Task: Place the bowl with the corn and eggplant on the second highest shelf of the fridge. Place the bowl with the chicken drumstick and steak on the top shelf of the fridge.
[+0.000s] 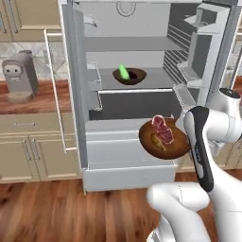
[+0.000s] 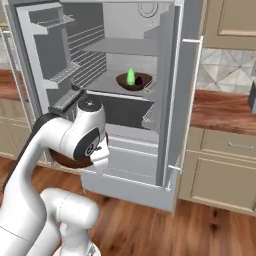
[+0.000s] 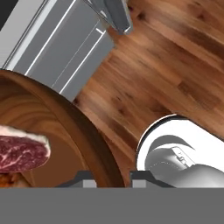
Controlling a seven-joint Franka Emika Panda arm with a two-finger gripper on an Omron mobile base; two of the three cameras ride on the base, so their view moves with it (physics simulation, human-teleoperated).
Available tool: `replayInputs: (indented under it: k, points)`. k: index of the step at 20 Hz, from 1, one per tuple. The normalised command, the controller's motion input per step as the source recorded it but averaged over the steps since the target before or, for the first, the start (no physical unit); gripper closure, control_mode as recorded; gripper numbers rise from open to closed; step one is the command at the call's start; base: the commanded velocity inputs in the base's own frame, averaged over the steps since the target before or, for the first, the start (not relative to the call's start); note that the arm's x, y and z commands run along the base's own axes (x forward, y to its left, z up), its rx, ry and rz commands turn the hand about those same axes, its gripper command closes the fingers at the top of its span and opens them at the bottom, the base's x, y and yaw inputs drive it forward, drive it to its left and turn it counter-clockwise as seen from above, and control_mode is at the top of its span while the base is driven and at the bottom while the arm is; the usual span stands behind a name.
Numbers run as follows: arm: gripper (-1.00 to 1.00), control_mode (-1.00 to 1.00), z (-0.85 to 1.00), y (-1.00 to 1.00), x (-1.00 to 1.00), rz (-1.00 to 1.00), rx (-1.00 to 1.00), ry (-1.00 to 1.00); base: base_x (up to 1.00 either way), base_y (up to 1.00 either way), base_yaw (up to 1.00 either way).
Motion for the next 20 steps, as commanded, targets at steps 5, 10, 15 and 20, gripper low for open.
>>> replayInputs:
  k: [5, 10, 15, 20]
  points:
    - [1.00, 1.00, 0.00, 0.00, 0.00, 0.00, 0.00, 0.00, 0.96, 0.43, -0.27]
    - [1.00, 1.00, 0.00, 0.00, 0.00, 0.00, 0.00, 0.00, 0.73, -0.09, -0.11]
    - [1.00, 1.00, 0.00, 0.00, 0.00, 0.00, 0.00, 0.00, 0.70, -0.02, -0.14]
    - [1.00, 1.00, 0.00, 0.00, 0.00, 0.00, 0.00, 0.00, 0.72, 0.14, -0.15]
